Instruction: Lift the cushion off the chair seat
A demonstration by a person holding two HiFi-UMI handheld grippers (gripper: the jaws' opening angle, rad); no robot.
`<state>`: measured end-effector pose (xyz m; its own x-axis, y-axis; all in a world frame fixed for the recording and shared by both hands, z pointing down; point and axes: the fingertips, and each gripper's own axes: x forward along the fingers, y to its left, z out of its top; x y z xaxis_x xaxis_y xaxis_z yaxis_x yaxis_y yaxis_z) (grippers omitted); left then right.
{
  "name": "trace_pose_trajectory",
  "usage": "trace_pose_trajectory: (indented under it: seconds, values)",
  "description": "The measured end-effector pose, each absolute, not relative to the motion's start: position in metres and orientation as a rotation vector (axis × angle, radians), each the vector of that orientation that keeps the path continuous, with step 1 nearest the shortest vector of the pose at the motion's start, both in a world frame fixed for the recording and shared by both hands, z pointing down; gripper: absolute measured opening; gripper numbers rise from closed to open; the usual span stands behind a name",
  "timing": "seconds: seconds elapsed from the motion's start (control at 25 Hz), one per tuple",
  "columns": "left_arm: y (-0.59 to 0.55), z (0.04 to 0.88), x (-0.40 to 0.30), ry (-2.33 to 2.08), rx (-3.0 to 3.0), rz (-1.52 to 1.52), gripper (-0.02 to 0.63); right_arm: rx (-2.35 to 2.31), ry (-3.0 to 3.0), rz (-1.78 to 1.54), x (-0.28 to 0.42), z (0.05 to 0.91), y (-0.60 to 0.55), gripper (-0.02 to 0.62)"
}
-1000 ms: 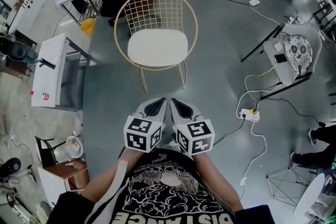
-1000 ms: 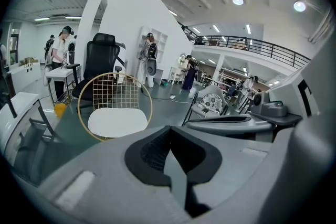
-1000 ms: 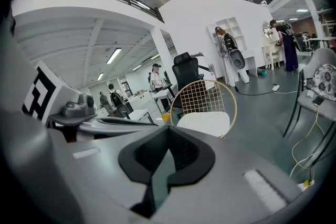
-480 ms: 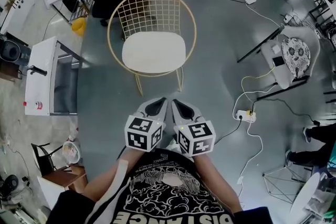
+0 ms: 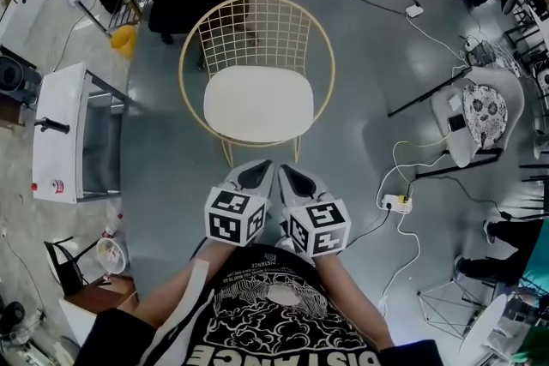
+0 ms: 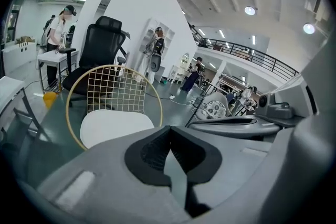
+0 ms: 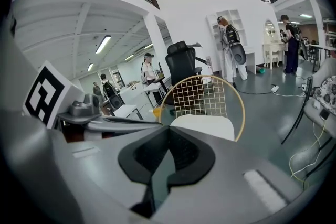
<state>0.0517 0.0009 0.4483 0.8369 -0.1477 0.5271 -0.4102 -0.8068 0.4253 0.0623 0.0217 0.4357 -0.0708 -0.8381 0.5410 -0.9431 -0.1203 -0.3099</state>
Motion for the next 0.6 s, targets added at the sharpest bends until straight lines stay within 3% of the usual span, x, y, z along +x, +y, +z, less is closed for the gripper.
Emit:
trace_pose_trajectory:
  seconds: [0.6]
  values:
    - [-0.064, 0.462, 0.041, -0.438, 2.372, 0.553, -0.005, 1.875, -1.947, 0.899, 0.055, 0.435, -0.053, -0.001]
